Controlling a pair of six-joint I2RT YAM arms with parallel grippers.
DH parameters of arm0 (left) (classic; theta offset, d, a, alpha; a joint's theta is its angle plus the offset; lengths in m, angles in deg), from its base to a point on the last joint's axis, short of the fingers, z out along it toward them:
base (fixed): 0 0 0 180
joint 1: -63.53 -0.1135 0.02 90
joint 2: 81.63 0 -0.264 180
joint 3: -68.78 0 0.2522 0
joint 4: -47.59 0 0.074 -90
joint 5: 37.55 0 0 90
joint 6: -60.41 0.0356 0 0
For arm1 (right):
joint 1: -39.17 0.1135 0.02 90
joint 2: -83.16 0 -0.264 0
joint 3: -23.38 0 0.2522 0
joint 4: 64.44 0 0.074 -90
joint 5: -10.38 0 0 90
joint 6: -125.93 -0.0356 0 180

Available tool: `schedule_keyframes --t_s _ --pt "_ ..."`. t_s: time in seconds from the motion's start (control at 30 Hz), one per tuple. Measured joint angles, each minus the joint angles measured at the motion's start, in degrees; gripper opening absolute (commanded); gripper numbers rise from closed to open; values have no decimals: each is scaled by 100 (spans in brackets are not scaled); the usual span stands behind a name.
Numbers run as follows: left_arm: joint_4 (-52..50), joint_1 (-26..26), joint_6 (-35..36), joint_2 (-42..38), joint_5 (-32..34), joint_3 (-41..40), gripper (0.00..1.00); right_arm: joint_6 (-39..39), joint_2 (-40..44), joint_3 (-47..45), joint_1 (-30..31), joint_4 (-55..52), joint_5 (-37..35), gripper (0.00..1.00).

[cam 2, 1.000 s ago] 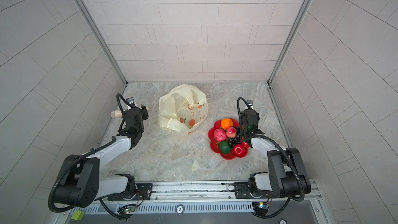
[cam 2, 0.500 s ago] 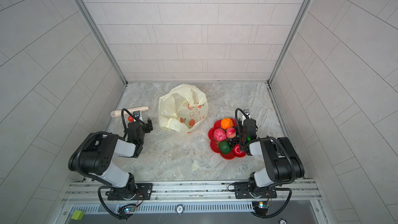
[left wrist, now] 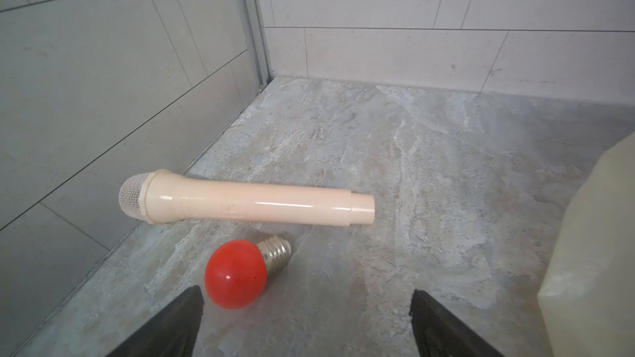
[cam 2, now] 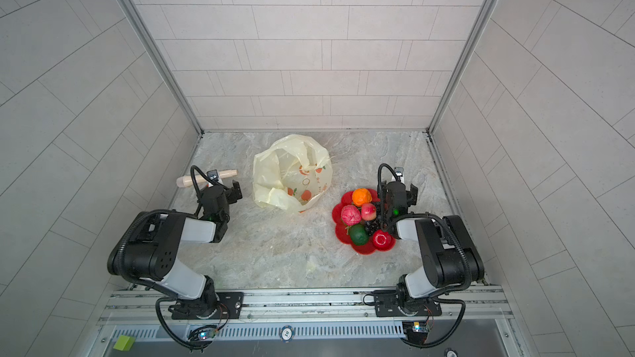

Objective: Take fruits out of the plastic bag
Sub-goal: Reset both arms

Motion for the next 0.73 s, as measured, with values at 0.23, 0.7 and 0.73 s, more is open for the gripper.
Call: schedule_keyframes --t_s 0.23,0.7,0.73 --pt "-44 22 216 2 -525 -2 100 -2 0 0 0 -17 -20 100" --pt "-354 -11 190 11 -466 120 100 -20 0 0 0 -20 -20 100" --pt "-354 -11 186 9 -435 120 100 -20 0 0 0 -17 -20 100"
